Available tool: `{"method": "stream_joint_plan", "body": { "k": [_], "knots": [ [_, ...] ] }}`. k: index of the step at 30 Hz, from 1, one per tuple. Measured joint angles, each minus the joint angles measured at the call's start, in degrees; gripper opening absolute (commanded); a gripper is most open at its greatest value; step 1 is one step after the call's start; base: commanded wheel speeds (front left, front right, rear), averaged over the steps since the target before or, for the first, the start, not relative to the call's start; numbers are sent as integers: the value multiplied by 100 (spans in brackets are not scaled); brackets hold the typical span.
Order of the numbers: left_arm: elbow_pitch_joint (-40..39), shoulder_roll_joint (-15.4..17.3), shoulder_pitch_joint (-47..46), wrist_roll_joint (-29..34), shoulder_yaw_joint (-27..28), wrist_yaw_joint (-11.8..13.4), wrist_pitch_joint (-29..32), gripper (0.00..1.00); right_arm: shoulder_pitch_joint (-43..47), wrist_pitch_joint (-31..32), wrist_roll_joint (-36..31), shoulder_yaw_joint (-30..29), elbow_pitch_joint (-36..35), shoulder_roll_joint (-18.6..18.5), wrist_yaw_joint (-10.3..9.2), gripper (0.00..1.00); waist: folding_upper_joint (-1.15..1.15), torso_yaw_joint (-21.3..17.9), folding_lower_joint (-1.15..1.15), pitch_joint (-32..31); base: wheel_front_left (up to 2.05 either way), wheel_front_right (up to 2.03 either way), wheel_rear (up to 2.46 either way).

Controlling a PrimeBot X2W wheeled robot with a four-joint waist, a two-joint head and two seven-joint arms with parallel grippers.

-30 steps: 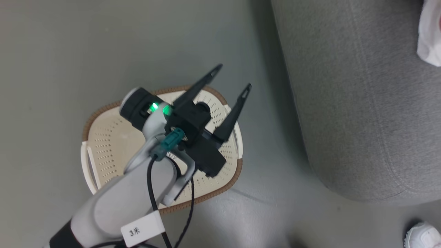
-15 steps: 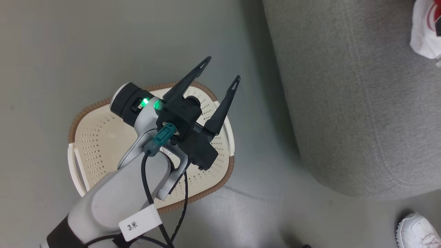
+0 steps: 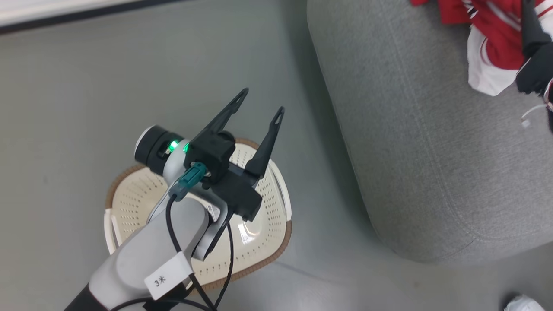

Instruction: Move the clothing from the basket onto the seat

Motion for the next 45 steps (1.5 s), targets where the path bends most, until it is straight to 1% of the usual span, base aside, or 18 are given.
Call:
{"method": "stream_joint_plan", "body": {
  "k": [5, 10, 15, 17, 19, 23, 28, 29, 33, 37, 39, 45],
  "knots": [
    [160, 11, 268, -97, 168, 2, -98, 100, 378, 0, 0, -77, -216, 20, 9, 100, 0, 51, 0, -365, 0, 0, 0],
    [274, 86, 598, -282, 380, 4, -187, 100, 840, -1, 0, -143, -515, 119, 7, 100, 0, 147, -1, -727, 0, 0, 0],
    [328, 193, 935, -361, 575, 11, -230, 100, 1255, -1, 0, -210, -714, 178, -34, 100, 0, 265, -1, -1014, 0, 0, 0],
    [365, 223, 1137, -403, 689, 14, -274, 100, 1449, -1, 0, -245, -808, 208, -80, 100, 0, 335, 0, -1156, 0, 0, 0],
    [404, 237, 1330, -416, 772, 53, -279, 100, 1645, 0, 0, -268, -913, 241, -101, 100, 0, 411, 0, -1297, 0, 0, 0],
    [433, 247, 1710, -601, 982, 54, -297, 100, 2043, 0, -71, -290, -1121, 265, -215, 100, 0, 575, 0, -1582, 0, 0, 0],
    [436, 313, 2266, -679, 1306, 55, -327, 100, 2540, -1, -134, -354, -1516, 330, -388, 100, -1, 781, 0, -1947, 0, 0, 0],
    [436, 337, 2395, -693, 1381, 55, -327, 100, 2650, 0, -163, -357, -1594, 355, -392, 100, 0, 819, 0, -2021, 0, 0, 0],
    [479, 359, 2922, -693, 1813, 56, -328, 100, 3194, 0, -170, -443, -1944, 450, -590, 100, 0, 960, 0, -2325, 0, 0, 0],
    [377, 356, 3428, -554, 2260, 59, -328, 100, 3834, 0, -244, -501, -2388, 453, -806, 100, 0, 1085, 0, -2627, 0, 0, 0],
    [269, 353, 3639, -458, 2393, 60, -328, 100, 4123, 0, -313, -541, -2631, 443, -878, 100, 0, 1146, -1, -2760, 0, 0, 0],
    [-78, 322, 4222, -170, 2743, 60, -328, 100, 4760, 0, -516, -682, -3376, 455, -992, 100, 0, 1299, 0, -3063, 0, 0, 0]
  ]
}}
